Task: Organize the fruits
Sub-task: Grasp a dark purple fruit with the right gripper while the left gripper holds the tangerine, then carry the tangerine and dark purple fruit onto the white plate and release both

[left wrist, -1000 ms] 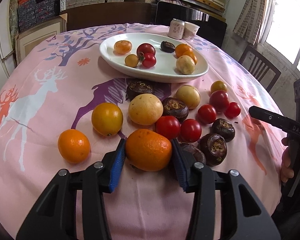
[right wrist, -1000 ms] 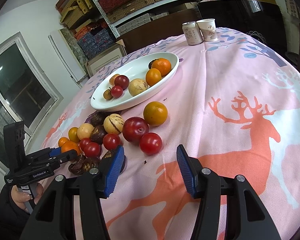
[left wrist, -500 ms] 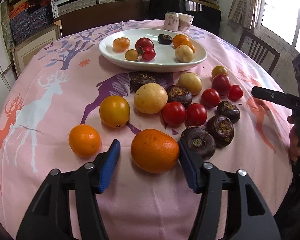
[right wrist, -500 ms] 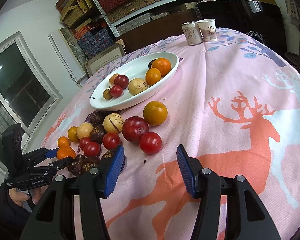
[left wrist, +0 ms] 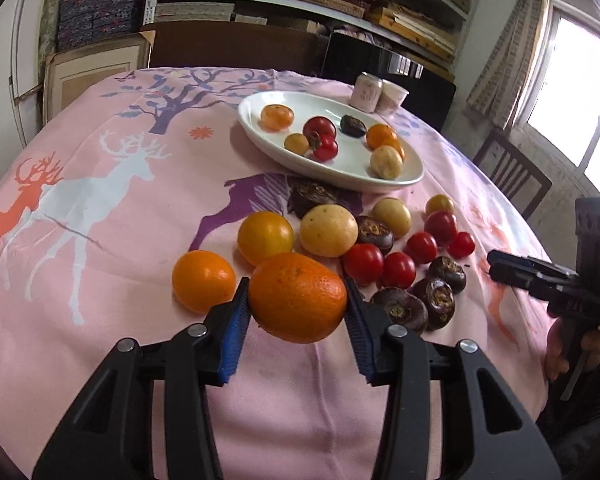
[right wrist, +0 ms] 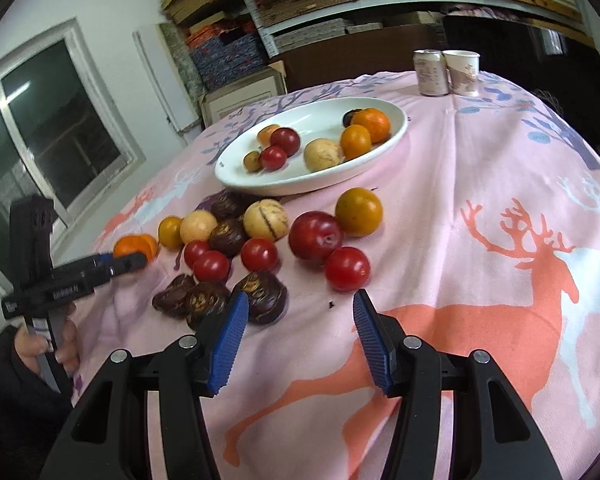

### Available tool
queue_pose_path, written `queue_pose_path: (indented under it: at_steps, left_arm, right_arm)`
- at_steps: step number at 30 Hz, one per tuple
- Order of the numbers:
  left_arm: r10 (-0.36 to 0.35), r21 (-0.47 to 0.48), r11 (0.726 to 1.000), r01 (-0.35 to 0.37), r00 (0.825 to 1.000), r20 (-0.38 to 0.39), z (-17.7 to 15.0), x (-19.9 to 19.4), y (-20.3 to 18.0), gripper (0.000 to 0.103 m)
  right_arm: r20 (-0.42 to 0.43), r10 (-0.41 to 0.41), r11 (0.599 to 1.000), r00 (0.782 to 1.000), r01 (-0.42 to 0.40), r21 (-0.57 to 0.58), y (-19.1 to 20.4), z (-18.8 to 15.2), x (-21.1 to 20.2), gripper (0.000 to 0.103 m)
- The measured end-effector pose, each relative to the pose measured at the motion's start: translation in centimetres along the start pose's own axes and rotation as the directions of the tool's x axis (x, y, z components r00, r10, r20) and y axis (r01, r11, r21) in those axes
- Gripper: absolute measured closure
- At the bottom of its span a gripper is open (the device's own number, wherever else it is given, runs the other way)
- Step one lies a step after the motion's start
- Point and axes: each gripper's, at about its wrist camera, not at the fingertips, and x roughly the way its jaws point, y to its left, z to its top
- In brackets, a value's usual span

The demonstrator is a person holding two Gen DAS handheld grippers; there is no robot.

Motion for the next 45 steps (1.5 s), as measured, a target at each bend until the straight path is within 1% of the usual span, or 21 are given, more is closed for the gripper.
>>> queue_pose_path:
  at_steps: [2, 4, 6, 7, 10, 13, 17, 19, 20, 23, 27, 31, 37, 45]
  left_arm:
    - [0.01, 0.003, 1.0, -0.01, 1.0, 0.015, 0.0, -0.2, -0.1, 0.059]
    - [0.004, 0.002, 1.0, -0.005, 1.0, 0.015, 0.1, -0.2, -0.1, 0.059]
    - [0.001, -0.008, 1.0, 0.0, 1.0, 0.016, 0.2, -0.2, 0.2, 0.059]
    - [-0.008, -0.011, 1.0, 0.008, 1.0, 0.016, 0.2, -0.3, 0.2, 0.059]
    - [-0.02, -0.008, 1.0, 0.02, 0.999, 0.028, 0.1, -0.5, 0.2, 0.058]
    - [-0.031, -0.008, 0.999, 0.032, 0.999, 0.032, 0.1, -0.6, 0.1, 0.058]
    - [-0.036, -0.008, 0.999, 0.036, 0.999, 0.028, 0.1, -0.6, 0.1, 0.058]
    - [-0.04, -0.009, 0.999, 0.04, 0.999, 0.029, 0.1, -0.6, 0.2, 0.058]
    - [-0.039, -0.009, 0.999, 0.039, 0.999, 0.028, 0.1, -0.6, 0.2, 0.058]
    - [-0.041, -0.009, 0.999, 0.041, 0.999, 0.024, 0.1, -0.5, 0.1, 0.058]
    - [-0.039, -0.009, 0.999, 0.039, 0.999, 0.023, 0.1, -0.5, 0.1, 0.058]
    - [-0.036, -0.011, 0.999, 0.036, 0.999, 0.02, 0.1, -0.5, 0.1, 0.058]
    - [-0.02, -0.01, 1.0, 0.02, 1.0, 0.01, 0.2, -0.3, 0.1, 0.058]
    - [0.021, 0.023, 1.0, -0.021, 1.0, -0.005, 0.2, -0.1, -0.6, 0.058]
  right_arm:
    - [-0.012, -0.035, 0.997, 0.999, 0.034, -0.064, 1.4, -0.2, 0.2, 0.048]
    - [-0.033, -0.02, 0.996, 0.999, 0.017, -0.09, 2.6, -0.1, 0.5, 0.048]
    - [-0.057, -0.067, 0.989, 0.996, 0.059, -0.132, 3.7, 0.0, 1.3, 0.048]
    - [-0.075, -0.093, 0.987, 0.993, 0.082, -0.141, 4.0, 0.2, 1.9, 0.048]
    - [-0.14, -0.136, 0.985, 0.981, 0.118, -0.128, 4.0, 0.7, 3.6, 0.052]
    - [-0.147, -0.156, 0.98, 0.977, 0.135, -0.146, 4.5, 1.0, 4.3, 0.052]
    - [-0.157, -0.165, 0.976, 0.974, 0.137, -0.172, 5.4, 1.3, 5.2, 0.053]
    - [-0.155, -0.166, 0.975, 0.974, 0.138, -0.175, 5.5, 1.3, 5.4, 0.056]
    - [-0.15, -0.17, 0.974, 0.974, 0.143, -0.177, 5.5, 1.3, 5.3, 0.063]
    - [-0.143, -0.138, 0.981, 0.98, 0.115, -0.155, 5.2, 1.4, 5.1, 0.063]
    - [-0.137, -0.065, 0.995, 0.988, 0.053, -0.088, 4.2, 1.2, 4.5, 0.063]
    - [-0.118, -0.035, 0.998, 0.992, 0.029, -0.048, 3.6, 0.9, 3.8, 0.063]
    - [-0.073, -0.03, 0.999, 0.997, 0.028, -0.036, 3.3, 0.2, 2.4, 0.063]
    - [-0.025, -0.059, 0.998, 0.998, 0.059, 0.016, 0.8, 0.2, -0.2, 0.063]
